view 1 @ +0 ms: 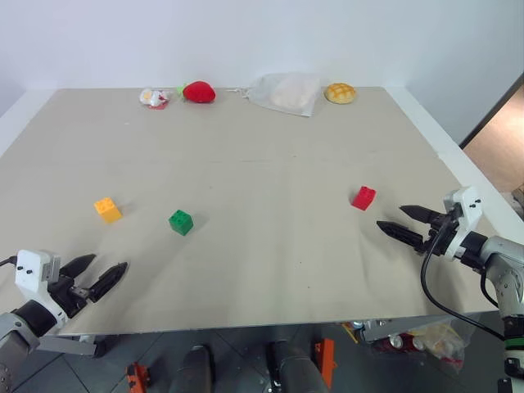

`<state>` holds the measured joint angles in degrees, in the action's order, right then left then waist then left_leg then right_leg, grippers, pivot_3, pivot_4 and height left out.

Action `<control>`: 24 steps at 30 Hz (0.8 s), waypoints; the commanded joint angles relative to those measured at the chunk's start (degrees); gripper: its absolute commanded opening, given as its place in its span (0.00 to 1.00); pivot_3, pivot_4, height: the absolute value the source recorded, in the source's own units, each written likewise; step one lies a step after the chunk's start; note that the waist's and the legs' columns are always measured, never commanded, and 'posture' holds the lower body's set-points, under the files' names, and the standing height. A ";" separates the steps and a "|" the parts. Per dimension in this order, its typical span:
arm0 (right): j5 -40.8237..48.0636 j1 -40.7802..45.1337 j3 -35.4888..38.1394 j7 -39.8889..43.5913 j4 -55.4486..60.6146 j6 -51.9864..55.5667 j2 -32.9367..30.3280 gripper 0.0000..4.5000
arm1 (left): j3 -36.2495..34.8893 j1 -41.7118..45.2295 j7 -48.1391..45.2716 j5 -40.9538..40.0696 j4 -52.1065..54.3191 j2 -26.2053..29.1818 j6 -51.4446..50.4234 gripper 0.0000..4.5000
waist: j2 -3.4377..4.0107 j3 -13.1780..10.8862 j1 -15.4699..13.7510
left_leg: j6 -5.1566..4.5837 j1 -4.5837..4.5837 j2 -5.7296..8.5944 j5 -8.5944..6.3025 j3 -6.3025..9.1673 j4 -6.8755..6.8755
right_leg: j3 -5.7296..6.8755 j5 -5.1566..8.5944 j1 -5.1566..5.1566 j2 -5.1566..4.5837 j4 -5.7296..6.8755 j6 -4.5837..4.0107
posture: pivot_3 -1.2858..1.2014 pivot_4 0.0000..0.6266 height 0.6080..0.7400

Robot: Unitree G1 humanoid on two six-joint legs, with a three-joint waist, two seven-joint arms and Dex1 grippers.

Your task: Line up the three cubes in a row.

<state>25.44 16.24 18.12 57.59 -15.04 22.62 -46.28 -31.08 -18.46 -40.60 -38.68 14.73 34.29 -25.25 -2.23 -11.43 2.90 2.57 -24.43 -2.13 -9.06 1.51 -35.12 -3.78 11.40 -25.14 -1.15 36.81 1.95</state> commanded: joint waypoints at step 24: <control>-13.31 18.57 -9.88 -6.86 -16.75 -10.50 3.52 1.00 | 23.79 21.76 -11.11 -0.53 15.07 9.39 -4.62 0.99 | 0.00 -0.01 0.12 | -0.16 0.00 -0.02 -0.09 -0.29 -0.25 | -0.39 -0.31 0.04 0.15 0.04 0.50 | 0.52 0.24 1.00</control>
<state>12.48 33.36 8.33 50.96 -30.74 13.55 -42.86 -8.50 2.47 -50.93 -40.56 30.29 43.72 -31.13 -2.23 -11.44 3.02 2.41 -24.41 -2.17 -9.15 1.22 -35.36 -4.20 11.06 -25.09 -0.95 36.87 2.44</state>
